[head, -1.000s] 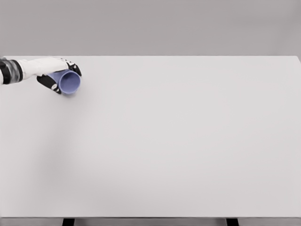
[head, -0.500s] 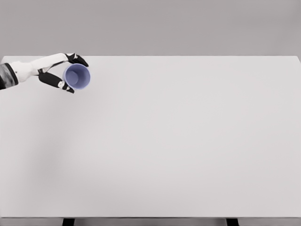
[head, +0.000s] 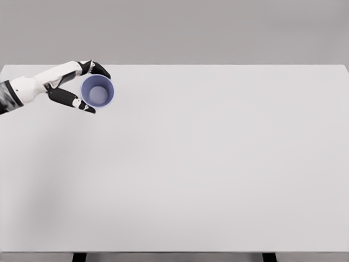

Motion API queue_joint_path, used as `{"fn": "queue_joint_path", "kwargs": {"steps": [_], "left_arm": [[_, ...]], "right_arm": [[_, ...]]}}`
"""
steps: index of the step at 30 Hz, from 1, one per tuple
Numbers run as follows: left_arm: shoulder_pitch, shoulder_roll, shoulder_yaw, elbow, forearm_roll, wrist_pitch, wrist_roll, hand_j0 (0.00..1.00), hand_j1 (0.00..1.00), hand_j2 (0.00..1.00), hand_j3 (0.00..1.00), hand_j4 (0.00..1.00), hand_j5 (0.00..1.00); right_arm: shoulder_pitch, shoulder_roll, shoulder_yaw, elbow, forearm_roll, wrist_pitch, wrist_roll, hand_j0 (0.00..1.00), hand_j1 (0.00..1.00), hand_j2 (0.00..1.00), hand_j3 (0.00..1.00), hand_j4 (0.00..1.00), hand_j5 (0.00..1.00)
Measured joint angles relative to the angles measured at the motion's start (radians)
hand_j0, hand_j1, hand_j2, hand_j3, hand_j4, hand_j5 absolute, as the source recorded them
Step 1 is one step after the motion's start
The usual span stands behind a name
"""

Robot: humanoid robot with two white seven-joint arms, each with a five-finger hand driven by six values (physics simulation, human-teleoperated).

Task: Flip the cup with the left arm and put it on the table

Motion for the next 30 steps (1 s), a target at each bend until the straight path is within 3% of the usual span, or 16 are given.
{"fn": "queue_joint_path", "kwargs": {"steps": [4,8,19,30], "left_arm": [[-0.011,-0.005,0.004,-0.036,0.107,0.034,0.000,0.49,0.49,0.49,0.49,0.49,0.49],[-0.012,-0.042,0.019,-0.043,0.153,0.136,0.000,0.49,0.49,0.49,0.49,0.49,0.49],[-0.006,-0.161,0.035,-0.027,0.220,0.358,0.001,0.51,0.51,0.51,0.51,0.51,0.51],[0.002,-0.240,0.030,0.056,0.234,0.402,0.001,0.54,0.54,0.54,0.54,0.54,0.54]], "right_arm": [[0.000,0.000,0.000,0.000,0.000,0.000,0.000,1.00,1.00,1.00,1.00,1.00,1.00],[-0.002,0.000,0.000,0.000,0.000,0.000,0.000,1.00,1.00,1.00,1.00,1.00,1.00],[-0.002,0.000,0.000,0.000,0.000,0.000,0.000,1.00,1.00,1.00,1.00,1.00,1.00],[-0.002,0.000,0.000,0.000,0.000,0.000,0.000,1.00,1.00,1.00,1.00,1.00,1.00]]}}
